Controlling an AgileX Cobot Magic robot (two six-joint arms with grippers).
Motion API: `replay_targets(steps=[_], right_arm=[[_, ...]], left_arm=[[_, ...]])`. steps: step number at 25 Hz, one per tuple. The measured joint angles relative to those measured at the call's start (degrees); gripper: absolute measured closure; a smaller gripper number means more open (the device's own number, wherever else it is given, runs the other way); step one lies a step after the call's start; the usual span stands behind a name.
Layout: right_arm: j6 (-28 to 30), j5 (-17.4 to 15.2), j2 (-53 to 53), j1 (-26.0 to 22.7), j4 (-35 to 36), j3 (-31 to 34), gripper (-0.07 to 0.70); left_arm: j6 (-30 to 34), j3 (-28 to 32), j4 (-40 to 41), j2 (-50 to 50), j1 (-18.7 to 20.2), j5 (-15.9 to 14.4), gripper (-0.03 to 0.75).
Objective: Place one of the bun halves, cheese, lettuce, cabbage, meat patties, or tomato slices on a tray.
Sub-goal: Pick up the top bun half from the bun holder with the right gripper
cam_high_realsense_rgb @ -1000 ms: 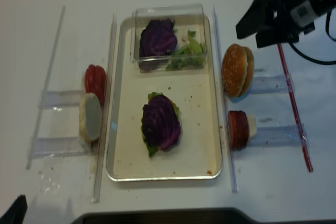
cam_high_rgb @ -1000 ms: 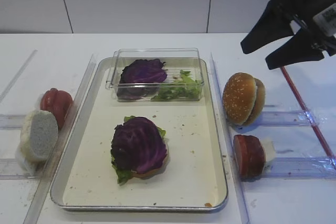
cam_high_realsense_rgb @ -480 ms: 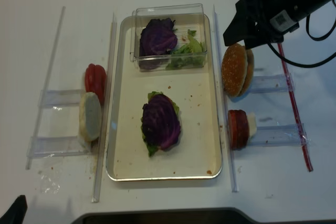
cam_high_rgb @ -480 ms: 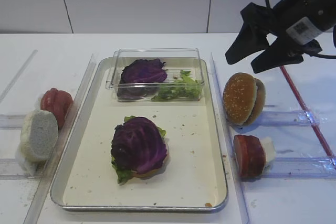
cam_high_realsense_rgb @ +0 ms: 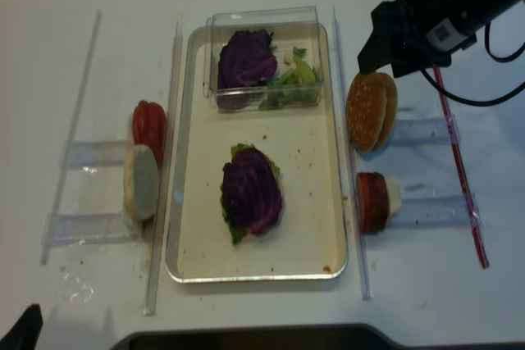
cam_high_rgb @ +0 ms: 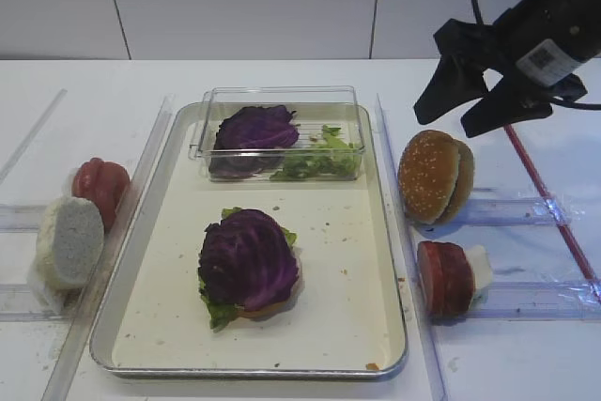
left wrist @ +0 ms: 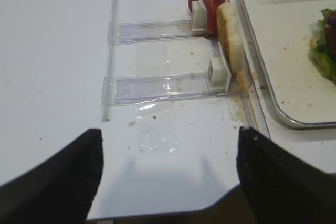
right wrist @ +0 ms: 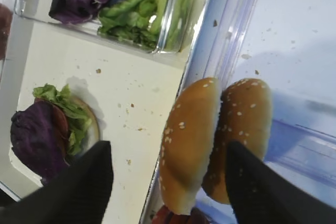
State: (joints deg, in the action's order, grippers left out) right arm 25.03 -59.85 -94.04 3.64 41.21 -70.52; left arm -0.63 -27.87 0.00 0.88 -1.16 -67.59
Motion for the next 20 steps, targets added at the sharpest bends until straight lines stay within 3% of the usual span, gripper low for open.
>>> replay_targets(steps=[9,14,20], right_arm=[[-0.4,-0.9,-2.5,0.1,0.2,0.0,0.158],[-0.4,-1.5,-2.5,0.1,0.3,0.0,0.253],[-0.3,-2.7,-2.6,0.1,0.3,0.0,0.282]], left_arm=[[0.0,0.0,0.0,0.0,0.0,0.0,0.226],[0.0,0.0,-0.4,0.0,0.0,0.0,0.226],[0.0,0.0,0.0,0.0,0.0,0.0,0.226]])
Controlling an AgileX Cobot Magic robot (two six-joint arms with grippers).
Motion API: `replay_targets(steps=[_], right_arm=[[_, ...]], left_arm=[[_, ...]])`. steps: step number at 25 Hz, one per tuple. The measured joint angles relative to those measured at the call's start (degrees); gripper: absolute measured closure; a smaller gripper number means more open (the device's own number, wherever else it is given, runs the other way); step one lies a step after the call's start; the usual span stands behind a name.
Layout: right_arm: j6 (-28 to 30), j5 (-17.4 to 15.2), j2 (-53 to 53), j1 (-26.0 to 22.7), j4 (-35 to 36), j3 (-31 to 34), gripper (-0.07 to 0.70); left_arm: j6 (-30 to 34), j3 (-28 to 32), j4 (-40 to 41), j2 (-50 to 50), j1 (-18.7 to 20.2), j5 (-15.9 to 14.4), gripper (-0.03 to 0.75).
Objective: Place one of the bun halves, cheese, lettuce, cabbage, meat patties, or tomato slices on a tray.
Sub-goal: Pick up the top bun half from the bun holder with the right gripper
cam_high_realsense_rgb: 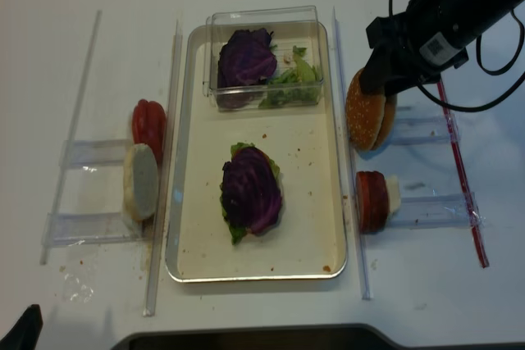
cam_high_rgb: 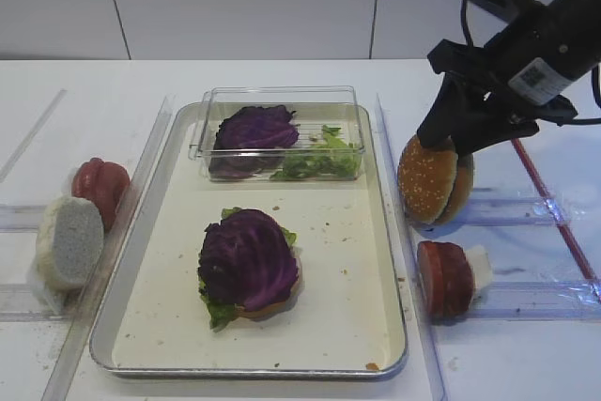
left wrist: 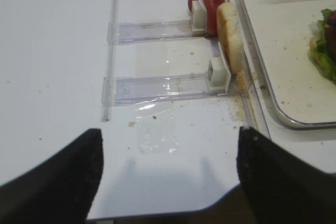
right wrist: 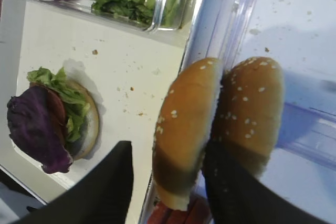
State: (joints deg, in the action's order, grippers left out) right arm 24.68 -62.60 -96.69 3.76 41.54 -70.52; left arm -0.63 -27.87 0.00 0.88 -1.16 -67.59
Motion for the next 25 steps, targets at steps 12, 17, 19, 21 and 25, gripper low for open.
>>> replay_targets(steps=[12,17,19,21,25], right_arm=[[0.1,-1.0,-2.3,0.0,1.2,-0.1,0.288],[0.1,-1.1,-2.3,0.0,1.2,-0.1,0.335],[0.1,-1.1,-2.3,0.0,1.2,-0.1,0.359],[0.1,-1.1,-2.3,0.0,1.2,-0.1,0.367],[0.1,-1.1,-2.3,0.0,1.2,-0.1,0.373]], left_arm=[[0.0,0.0,0.0,0.0,0.0,0.0,0.226],[0.0,0.0,0.0,0.0,0.0,0.0,0.226],[0.0,0.0,-0.4,0.0,0.0,0.0,0.226],[0.0,0.0,0.0,0.0,0.0,0.0,0.226],[0.0,0.0,0.0,0.0,0.0,0.0,0.226]])
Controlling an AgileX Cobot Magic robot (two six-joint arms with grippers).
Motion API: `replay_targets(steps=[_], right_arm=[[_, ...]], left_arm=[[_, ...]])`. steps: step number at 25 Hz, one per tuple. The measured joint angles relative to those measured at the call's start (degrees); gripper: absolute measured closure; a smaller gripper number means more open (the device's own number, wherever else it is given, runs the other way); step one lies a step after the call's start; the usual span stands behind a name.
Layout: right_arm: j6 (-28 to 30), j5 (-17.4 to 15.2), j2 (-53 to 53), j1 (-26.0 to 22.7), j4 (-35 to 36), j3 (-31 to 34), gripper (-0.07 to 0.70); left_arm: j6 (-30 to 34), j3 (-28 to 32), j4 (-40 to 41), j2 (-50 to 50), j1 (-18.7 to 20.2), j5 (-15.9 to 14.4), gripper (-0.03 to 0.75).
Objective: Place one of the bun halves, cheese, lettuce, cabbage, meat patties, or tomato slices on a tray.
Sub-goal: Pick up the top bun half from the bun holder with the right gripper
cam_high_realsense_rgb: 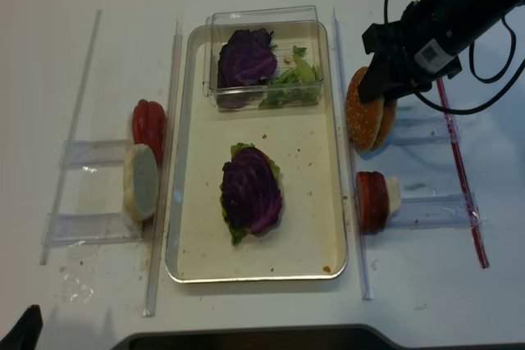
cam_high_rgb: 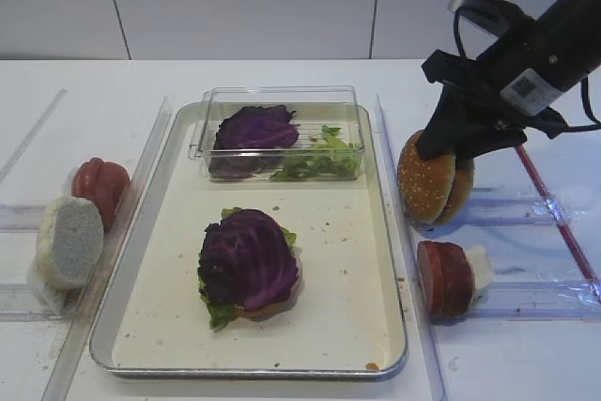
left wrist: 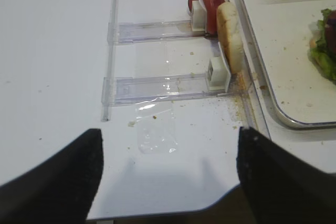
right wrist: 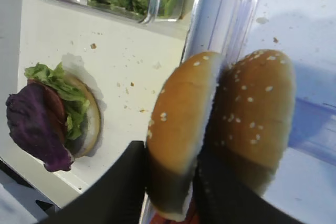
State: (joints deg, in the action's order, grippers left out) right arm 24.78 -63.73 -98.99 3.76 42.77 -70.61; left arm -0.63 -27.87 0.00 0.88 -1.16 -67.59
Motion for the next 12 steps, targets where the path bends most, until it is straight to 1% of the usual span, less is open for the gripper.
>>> replay_targets(steps=[7,12], right_arm=[[-0.1,-0.1,0.0,0.0,0.0,0.0,0.424],[-0.1,-0.3,0.0,0.0,0.0,0.0,0.430]], left_arm=[[0.0,0.0,0.0,0.0,0.0,0.0,0.226],[0.0,0.0,0.0,0.0,0.0,0.0,0.226]])
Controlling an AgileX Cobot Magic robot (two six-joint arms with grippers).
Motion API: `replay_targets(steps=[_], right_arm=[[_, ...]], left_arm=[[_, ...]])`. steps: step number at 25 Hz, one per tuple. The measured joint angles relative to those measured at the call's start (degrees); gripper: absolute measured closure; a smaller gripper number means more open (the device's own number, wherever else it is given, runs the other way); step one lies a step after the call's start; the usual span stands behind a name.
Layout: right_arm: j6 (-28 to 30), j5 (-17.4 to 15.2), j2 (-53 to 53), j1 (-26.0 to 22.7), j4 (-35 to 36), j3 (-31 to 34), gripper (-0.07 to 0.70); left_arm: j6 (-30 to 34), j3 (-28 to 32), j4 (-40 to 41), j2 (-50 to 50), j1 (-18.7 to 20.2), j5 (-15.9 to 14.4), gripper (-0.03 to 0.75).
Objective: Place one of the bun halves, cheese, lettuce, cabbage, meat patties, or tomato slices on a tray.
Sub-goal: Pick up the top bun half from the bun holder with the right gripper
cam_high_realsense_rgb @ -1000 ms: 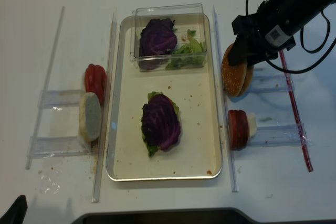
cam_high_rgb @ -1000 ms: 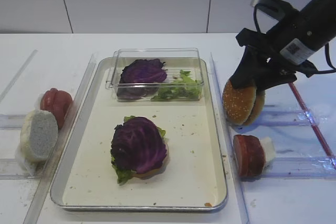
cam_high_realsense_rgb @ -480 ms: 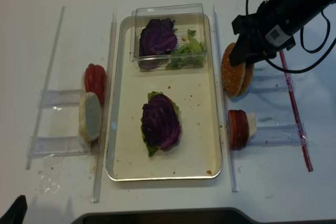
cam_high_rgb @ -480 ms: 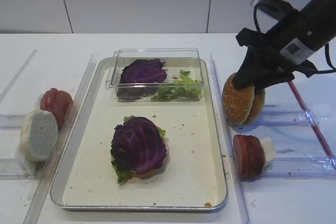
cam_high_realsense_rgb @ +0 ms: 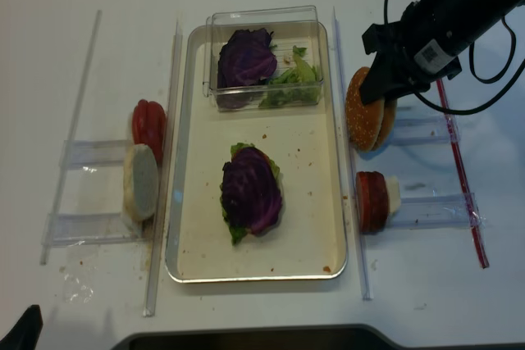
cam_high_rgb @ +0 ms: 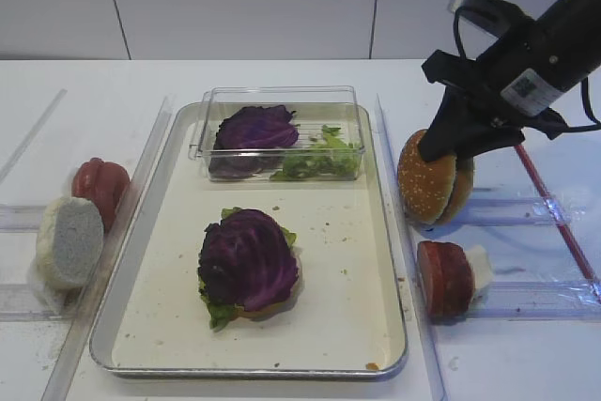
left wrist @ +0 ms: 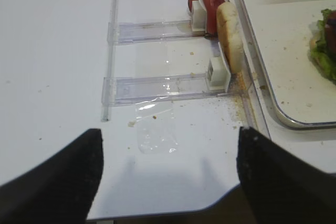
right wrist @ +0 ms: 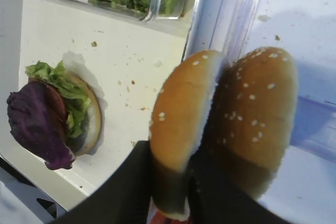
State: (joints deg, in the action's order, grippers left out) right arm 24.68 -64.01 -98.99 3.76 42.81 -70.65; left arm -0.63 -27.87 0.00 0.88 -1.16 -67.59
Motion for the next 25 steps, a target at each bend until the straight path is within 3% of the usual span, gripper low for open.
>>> replay_targets(steps=[11,25], right_arm=[[0.0,0.0,0.0,0.0,0.0,0.0,0.480],[0.1,-0.5,0.0,0.0,1.3,0.0,0.489]], left_arm=[[0.0,0.0,0.0,0.0,0.0,0.0,0.226],[0.0,0.0,0.0,0.0,0.0,0.0,0.226]])
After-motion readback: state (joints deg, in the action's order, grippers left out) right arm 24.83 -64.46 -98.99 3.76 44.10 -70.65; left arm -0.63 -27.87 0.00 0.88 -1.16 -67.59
